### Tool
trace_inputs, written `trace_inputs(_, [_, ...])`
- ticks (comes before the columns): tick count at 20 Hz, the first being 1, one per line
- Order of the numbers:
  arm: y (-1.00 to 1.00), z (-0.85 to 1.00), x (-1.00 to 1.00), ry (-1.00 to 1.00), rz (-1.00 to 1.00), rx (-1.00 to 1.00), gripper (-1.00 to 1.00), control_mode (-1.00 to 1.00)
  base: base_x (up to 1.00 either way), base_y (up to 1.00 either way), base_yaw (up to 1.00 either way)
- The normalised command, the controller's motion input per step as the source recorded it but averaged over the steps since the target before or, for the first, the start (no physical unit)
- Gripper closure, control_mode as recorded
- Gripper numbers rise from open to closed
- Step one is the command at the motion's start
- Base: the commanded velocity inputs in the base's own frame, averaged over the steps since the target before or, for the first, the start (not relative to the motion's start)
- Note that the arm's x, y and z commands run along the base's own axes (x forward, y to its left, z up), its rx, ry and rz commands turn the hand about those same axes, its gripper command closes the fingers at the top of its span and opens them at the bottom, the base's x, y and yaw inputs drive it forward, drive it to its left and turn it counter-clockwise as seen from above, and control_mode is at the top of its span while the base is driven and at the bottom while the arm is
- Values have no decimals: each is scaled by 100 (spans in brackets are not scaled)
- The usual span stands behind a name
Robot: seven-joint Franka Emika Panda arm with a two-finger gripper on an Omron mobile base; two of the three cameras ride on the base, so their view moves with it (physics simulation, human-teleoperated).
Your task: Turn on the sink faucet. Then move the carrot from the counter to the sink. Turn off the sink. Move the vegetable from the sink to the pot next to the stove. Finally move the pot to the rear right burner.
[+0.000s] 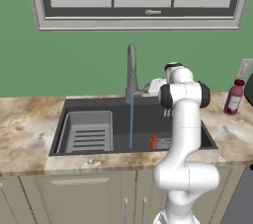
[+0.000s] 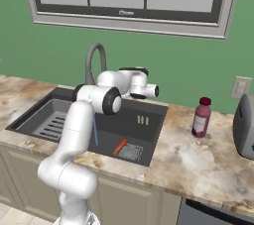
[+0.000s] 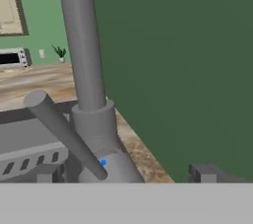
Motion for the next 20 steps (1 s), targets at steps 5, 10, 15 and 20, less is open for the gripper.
trace_inputs(5, [25, 0, 0, -4, 3, 0, -100, -100, 0, 0, 0])
trace_inputs(10, [35, 0, 0, -1, 3, 0, -100, -100, 0, 0, 0])
trace_inputs(15, [35, 0, 0, 0, 5, 0, -100, -100, 0, 0, 0])
trace_inputs(20, [40, 8, 0, 0, 5, 0, -100, -100, 0, 0, 0])
